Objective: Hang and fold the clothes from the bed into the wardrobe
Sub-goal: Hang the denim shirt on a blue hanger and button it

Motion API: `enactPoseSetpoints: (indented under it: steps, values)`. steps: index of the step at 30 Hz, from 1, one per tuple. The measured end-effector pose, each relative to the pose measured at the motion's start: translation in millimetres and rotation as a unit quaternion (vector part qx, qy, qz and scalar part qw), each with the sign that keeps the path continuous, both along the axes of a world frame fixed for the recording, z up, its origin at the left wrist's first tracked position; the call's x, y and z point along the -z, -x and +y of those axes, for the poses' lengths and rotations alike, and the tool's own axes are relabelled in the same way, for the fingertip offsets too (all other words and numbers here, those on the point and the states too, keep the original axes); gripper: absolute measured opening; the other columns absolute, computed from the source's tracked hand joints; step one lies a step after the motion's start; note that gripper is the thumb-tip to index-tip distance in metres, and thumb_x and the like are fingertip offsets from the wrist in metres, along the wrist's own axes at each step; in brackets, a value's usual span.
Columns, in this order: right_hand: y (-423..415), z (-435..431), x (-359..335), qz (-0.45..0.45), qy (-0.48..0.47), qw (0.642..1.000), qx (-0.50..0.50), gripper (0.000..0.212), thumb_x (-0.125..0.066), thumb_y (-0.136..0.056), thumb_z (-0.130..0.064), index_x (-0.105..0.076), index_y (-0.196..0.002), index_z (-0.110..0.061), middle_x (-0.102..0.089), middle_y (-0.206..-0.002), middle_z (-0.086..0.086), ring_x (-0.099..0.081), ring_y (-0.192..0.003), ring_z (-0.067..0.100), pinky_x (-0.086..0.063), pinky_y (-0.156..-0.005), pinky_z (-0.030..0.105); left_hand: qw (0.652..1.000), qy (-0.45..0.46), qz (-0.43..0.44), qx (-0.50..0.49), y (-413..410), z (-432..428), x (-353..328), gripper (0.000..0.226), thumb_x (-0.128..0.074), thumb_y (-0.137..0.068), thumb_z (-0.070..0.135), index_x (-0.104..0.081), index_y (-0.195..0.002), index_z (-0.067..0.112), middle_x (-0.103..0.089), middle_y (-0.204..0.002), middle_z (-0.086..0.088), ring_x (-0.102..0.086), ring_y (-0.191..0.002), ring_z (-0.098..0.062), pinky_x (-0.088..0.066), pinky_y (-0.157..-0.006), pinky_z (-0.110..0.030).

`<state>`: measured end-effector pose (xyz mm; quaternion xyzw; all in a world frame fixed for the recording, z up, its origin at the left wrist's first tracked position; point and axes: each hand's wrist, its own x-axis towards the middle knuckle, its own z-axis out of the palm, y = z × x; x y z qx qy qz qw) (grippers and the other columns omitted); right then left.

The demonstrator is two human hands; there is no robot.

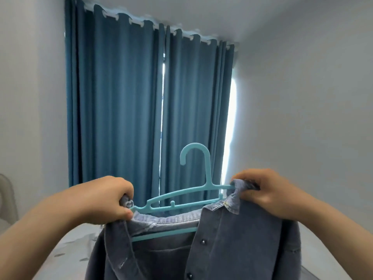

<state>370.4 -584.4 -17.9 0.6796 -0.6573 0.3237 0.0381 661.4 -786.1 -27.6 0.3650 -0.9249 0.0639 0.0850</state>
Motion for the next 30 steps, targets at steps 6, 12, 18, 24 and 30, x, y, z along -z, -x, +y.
enactPoseSetpoints:
  steps: [6,12,18,24,30]
  values:
    - [7,20,-1,0.051,-0.044,0.997,0.037,0.009,-0.066,-0.087,-0.005,-0.070,-0.093,-0.009,-0.065,-0.082,0.012,-0.051,-0.069,0.012,-0.040,-0.063,0.020,0.998,-0.050,-0.036,0.018,25,10,8,0.033,-0.064,-0.081,0.045,-0.046,-0.073,0.019,-0.052,-0.074,0.005,-0.046,-0.054,-0.005,-0.035,-0.047,-0.020]
    - [22,40,3,0.080,-0.079,0.990,0.089,0.010,-0.065,-0.089,-0.013,-0.071,-0.091,-0.020,-0.065,-0.075,0.002,-0.049,-0.064,0.006,-0.038,-0.061,0.017,0.941,-0.241,0.228,0.066,59,5,10,0.023,-0.057,-0.085,0.013,-0.055,-0.074,-0.008,-0.049,-0.060,-0.019,-0.043,-0.047,-0.020,-0.039,-0.041,-0.025]
    - [29,47,30,0.005,-0.038,0.991,0.127,0.008,-0.067,-0.085,-0.012,-0.069,-0.079,-0.017,-0.060,-0.065,-0.007,-0.046,-0.063,-0.002,-0.038,-0.060,0.020,0.735,-0.486,0.436,0.182,103,52,-8,0.024,-0.060,-0.083,0.014,-0.049,-0.062,0.011,-0.042,-0.056,-0.007,-0.039,-0.044,-0.014,-0.029,-0.045,-0.022]
    - [30,78,38,-0.163,0.040,0.978,0.123,0.013,-0.070,-0.085,-0.011,-0.076,-0.081,-0.021,-0.064,-0.069,-0.004,-0.050,-0.066,0.003,-0.042,-0.062,0.022,0.937,-0.199,0.225,0.181,104,59,17,0.054,-0.050,-0.068,0.069,-0.055,-0.105,0.030,-0.058,-0.093,0.015,-0.055,-0.086,-0.011,-0.045,-0.080,-0.031]
    - [26,87,31,-0.214,0.051,0.971,0.092,0.012,-0.071,-0.084,-0.006,-0.077,-0.085,-0.016,-0.069,-0.076,0.001,-0.057,-0.070,0.005,-0.047,-0.066,0.020,0.958,-0.048,0.190,0.211,116,63,30,0.033,-0.044,-0.090,0.059,-0.052,-0.108,0.032,-0.065,-0.094,0.012,-0.059,-0.090,-0.013,-0.048,-0.083,-0.034]
